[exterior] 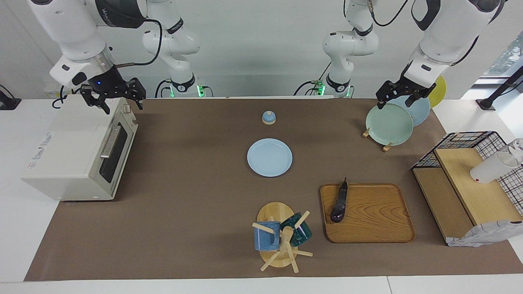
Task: Put eggplant into oven
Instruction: 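Reach the left gripper to the dark eggplant on the wooden tray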
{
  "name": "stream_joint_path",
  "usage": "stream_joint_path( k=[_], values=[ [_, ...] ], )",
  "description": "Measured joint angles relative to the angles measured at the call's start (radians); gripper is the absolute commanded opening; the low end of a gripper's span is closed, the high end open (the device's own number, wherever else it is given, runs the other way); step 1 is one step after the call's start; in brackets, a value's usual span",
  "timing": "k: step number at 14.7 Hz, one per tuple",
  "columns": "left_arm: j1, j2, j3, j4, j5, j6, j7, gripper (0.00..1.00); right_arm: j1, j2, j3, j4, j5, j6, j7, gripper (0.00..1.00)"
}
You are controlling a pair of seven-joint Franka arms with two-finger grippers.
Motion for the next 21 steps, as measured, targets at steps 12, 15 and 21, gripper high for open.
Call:
stream_joint_path(
  k=[12,15,21],
  values=[
    [0.0,0.0,0.0,0.0,0.0,0.034,0.0,1.0,0.0,0.0,0.0,0.0,0.0,0.0,0.0,1.0],
    [0.0,0.006,-0.001,0.0,0.0,0.104,-0.001,1.0,0.001,0.0,0.001,0.0,-0.005,0.0,0.0,1.0],
    [-0.023,0.128,-0.014,0.0,-0.04,0.224,0.001,1.0,0.001,0.0,0.002,-0.014,-0.009,0.001,-0.021,0.0]
  ],
)
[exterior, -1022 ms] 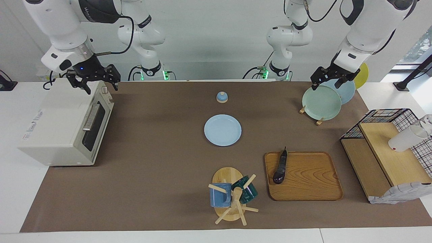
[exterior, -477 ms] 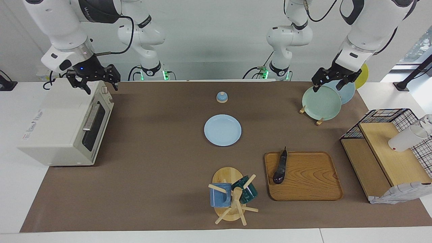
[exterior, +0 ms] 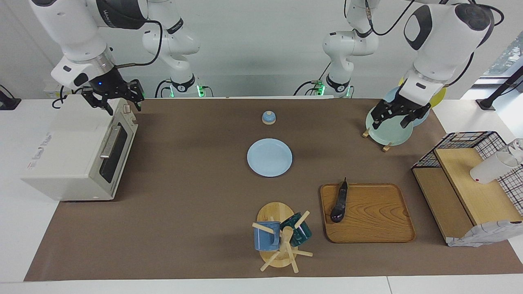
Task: Put eggplant into oven
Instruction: 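Reach the left gripper to the dark eggplant on the wooden tray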
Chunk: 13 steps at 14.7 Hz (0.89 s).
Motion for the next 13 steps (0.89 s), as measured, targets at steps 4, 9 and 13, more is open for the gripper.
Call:
stream_joint_path(
  k=[4,9,13],
  values=[
    [-0.052,0.197,-0.004,0.057,-0.01,0.124,0.055,1.0,-0.036,-0.01,-0.01,-0.125,-0.003,0.154,0.002,0.0],
    [-0.078,0.363,-0.005,0.074,-0.01,0.288,0.196,1.0,-0.052,0.037,-0.014,-0.234,-0.134,0.257,0.013,0.0],
    [-0.089,0.442,-0.005,0.077,-0.023,0.365,0.332,0.95,-0.053,0.043,-0.011,-0.237,-0.199,0.259,0.012,0.0]
  ],
)
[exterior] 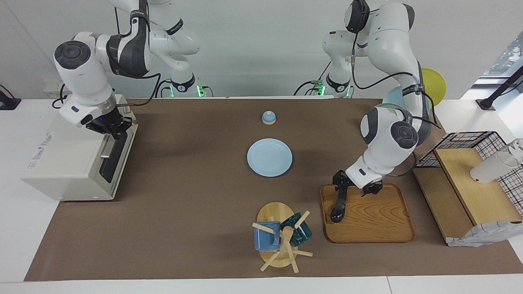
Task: Put eggplant into oven
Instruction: 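Reach the left gripper to the dark eggplant on the wooden tray, then grasp the eggplant with the left gripper while the right gripper opens the oven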
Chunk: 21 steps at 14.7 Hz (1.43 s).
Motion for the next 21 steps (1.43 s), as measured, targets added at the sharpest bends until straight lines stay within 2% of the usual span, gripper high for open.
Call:
stream_joint_path(
  k=[6,9,12,14,19,21],
  values=[
    [-0.004,0.019,0.0,-0.026,-0.013,0.04,0.073,0.93,-0.039,-0.001,-0.002,-0.058,-0.003,0.061,-0.008,0.0],
    [-0.007,0.019,0.0,-0.038,-0.013,0.052,0.074,0.8,-0.039,-0.003,-0.001,-0.06,-0.003,0.062,-0.008,0.0],
    [-0.007,0.019,0.0,-0.046,-0.013,0.06,0.075,0.73,-0.038,-0.005,0.001,-0.066,-0.003,0.07,-0.008,0.0],
    [-0.007,0.019,0.0,-0.05,-0.013,0.065,0.076,0.61,-0.032,-0.009,0.004,-0.082,-0.002,0.089,-0.008,0.0],
    [-0.006,0.019,0.003,-0.065,-0.013,0.073,0.078,0.54,0.037,-0.028,0.016,-0.177,0.068,0.2,0.032,0.0],
    [-0.005,0.019,0.005,-0.065,-0.013,0.074,0.082,0.45,0.07,0.004,0.017,-0.204,0.094,0.272,0.057,0.0]
  ],
)
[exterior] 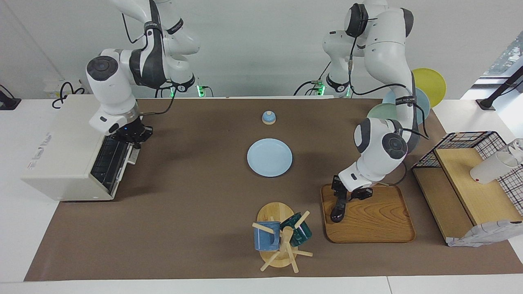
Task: Put eggplant into oven
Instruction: 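Grasp the eggplant with the left gripper while the right gripper opens the oven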
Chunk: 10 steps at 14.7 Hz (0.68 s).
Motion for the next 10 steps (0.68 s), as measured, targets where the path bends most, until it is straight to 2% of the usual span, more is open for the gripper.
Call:
stream_joint_path(
  k=[3,5,6,10],
  values=[
    [0.001,0.0,0.002,0.0,0.0,0.001,0.004,0.28,0.028,0.069,0.001,-0.018,0.014,0.107,0.028,0.0],
    [0.001,0.0,0.003,0.0,0.0,0.002,0.004,0.06,0.036,0.098,0.002,-0.031,0.027,0.146,0.033,0.0],
    [0.001,0.0,0.003,0.0,0.0,0.002,0.005,0.0,0.036,0.108,0.002,-0.035,0.038,0.16,0.037,0.0],
    [0.007,-0.003,0.004,0.006,-0.015,-0.005,0.005,0.0,0.036,0.156,0.001,-0.039,0.074,0.198,0.054,0.0]
  ],
)
